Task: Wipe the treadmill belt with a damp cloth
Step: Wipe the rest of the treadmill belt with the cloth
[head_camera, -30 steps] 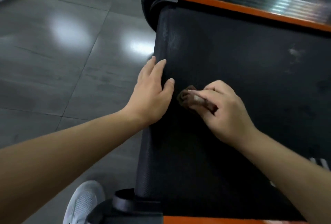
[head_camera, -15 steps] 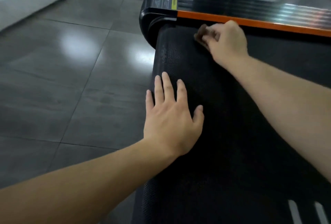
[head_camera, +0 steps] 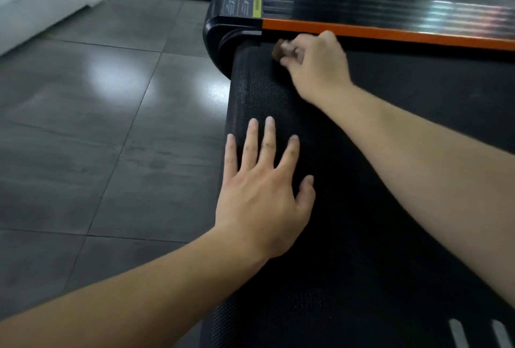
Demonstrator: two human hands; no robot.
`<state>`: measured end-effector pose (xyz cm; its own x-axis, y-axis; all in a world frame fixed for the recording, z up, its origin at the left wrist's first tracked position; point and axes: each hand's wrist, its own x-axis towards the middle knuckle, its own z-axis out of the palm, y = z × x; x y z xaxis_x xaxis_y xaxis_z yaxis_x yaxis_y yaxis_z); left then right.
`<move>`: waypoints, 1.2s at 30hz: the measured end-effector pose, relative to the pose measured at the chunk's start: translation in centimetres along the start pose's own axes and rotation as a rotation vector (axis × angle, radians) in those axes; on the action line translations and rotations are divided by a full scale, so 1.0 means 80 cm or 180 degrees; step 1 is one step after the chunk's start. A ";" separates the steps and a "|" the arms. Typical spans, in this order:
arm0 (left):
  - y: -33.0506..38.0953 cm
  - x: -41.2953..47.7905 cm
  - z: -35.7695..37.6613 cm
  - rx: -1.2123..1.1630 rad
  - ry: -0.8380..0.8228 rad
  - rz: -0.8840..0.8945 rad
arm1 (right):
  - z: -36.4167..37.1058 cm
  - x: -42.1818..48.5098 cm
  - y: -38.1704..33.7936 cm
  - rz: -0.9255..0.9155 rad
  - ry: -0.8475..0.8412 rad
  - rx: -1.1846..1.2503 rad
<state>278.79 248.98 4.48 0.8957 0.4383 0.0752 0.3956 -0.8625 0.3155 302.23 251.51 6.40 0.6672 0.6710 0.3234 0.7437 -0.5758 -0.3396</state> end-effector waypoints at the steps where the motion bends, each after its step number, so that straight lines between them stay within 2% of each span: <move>1: 0.000 0.000 0.001 -0.0009 -0.0022 0.0010 | -0.003 -0.013 0.000 -0.0278 -0.0162 0.0073; 3: -0.001 0.000 0.001 -0.0024 -0.0023 -0.0018 | -0.019 -0.016 0.019 -0.0436 -0.0235 -0.0022; 7: -0.001 0.001 0.003 -0.0044 -0.0025 -0.0050 | -0.040 0.014 0.065 0.0728 0.0207 -0.0155; 8: -0.001 0.001 0.002 -0.0056 -0.0025 -0.0060 | -0.037 0.006 0.058 0.0687 0.0198 -0.0153; 11: 0.000 0.001 0.000 -0.0081 -0.0016 -0.0073 | -0.030 -0.043 0.023 -0.0188 -0.0076 -0.0181; 13: 0.000 0.000 -0.001 -0.0080 -0.0023 -0.0087 | -0.039 -0.056 0.027 -0.0468 -0.0249 -0.0261; 14: 0.000 -0.001 -0.001 -0.0079 -0.0027 -0.0083 | -0.044 -0.047 0.041 -0.0392 -0.0194 -0.0402; 17: 0.000 0.000 0.000 -0.0065 -0.0030 -0.0076 | -0.060 -0.017 0.071 0.0577 0.0100 -0.0419; 18: 0.000 0.000 0.001 -0.0071 -0.0027 -0.0082 | -0.057 -0.019 0.068 0.0730 0.0169 -0.0368; 20: 0.000 0.001 0.001 -0.0087 -0.0015 -0.0098 | -0.045 -0.048 0.043 0.0410 0.0118 -0.0281; 23: 0.000 0.001 0.000 -0.0073 -0.0020 -0.0130 | -0.049 -0.098 0.021 -0.0315 -0.0394 0.0115; 25: 0.001 0.000 0.000 -0.0069 -0.0048 -0.0114 | -0.062 -0.086 0.046 -0.0186 -0.0226 -0.0096; 28: 0.000 0.001 0.000 -0.0089 -0.0032 -0.0100 | -0.070 -0.062 0.077 0.0799 0.0229 -0.0119; 30: 0.001 0.002 0.001 -0.0067 -0.0023 -0.0119 | -0.058 -0.081 0.058 0.0652 0.0281 -0.0259; 32: 0.001 0.002 0.000 -0.0042 -0.0027 -0.0136 | -0.055 -0.117 0.029 0.0061 0.0026 -0.0157; 34: 0.001 0.003 0.000 -0.0038 -0.0035 -0.0148 | -0.065 -0.133 0.029 -0.0251 -0.0281 -0.0099; 36: 0.001 0.002 0.000 -0.0050 -0.0066 -0.0135 | -0.077 -0.114 0.059 0.0065 -0.0091 -0.0311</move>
<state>278.97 248.97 4.51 0.8822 0.4690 0.0419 0.4302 -0.8391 0.3328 299.95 239.79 7.32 0.6818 0.6709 0.2916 0.7315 -0.6313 -0.2576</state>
